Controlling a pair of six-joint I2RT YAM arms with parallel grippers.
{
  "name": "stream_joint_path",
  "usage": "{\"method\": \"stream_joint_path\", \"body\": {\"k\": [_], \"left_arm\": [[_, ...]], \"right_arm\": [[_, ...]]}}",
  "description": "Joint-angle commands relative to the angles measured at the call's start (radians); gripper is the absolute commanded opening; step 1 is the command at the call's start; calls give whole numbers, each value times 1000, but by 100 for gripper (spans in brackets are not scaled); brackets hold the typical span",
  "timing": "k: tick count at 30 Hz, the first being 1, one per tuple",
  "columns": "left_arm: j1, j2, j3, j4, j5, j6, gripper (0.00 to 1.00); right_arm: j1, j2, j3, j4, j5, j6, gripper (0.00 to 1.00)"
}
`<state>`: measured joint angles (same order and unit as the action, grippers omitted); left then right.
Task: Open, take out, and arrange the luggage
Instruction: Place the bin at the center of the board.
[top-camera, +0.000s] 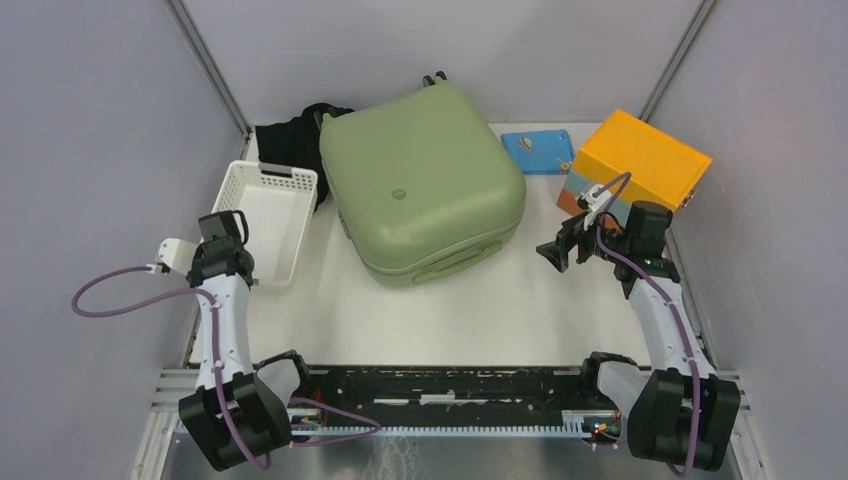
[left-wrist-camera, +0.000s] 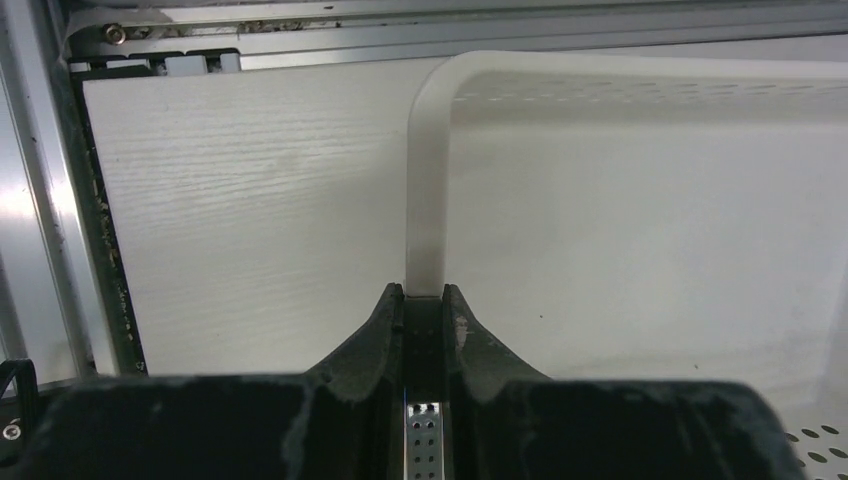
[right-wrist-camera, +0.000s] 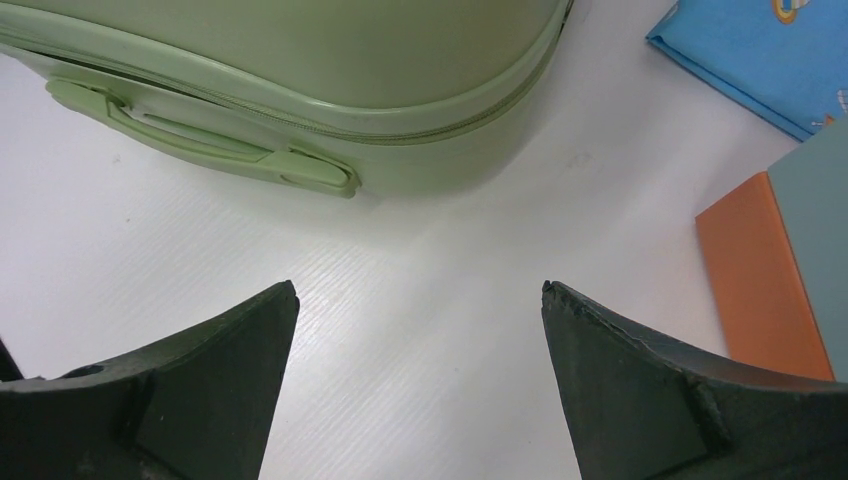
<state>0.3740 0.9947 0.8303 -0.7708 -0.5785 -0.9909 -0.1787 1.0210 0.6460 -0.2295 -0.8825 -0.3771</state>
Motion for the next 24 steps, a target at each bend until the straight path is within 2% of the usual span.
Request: {"method": "stream_joint_path", "body": {"k": [1, 6, 13, 16, 19, 21, 23, 24], "left_arm": [[6, 11, -46, 67, -31, -91, 15], [6, 68, -70, 40, -20, -113, 29], [6, 65, -29, -40, 10, -104, 66], [6, 24, 25, -105, 59, -89, 73], [5, -76, 60, -101, 197, -24, 76], [4, -144, 72, -63, 341, 66, 78], [-15, -190, 89, -8, 540, 189, 80], [-44, -195, 89, 43, 684, 289, 81]], "right_arm": [[-2, 9, -15, 73, -87, 29, 98], [-2, 35, -31, 103, -136, 62, 98], [-2, 45, -44, 124, -139, 72, 98], [-2, 48, -44, 119, -130, 58, 98], [-2, 51, -37, 103, -130, 28, 98], [-2, 53, -36, 91, -137, 2, 98], [-2, 56, -34, 80, -155, -27, 98], [-2, 59, -34, 70, -166, -49, 98]]}}
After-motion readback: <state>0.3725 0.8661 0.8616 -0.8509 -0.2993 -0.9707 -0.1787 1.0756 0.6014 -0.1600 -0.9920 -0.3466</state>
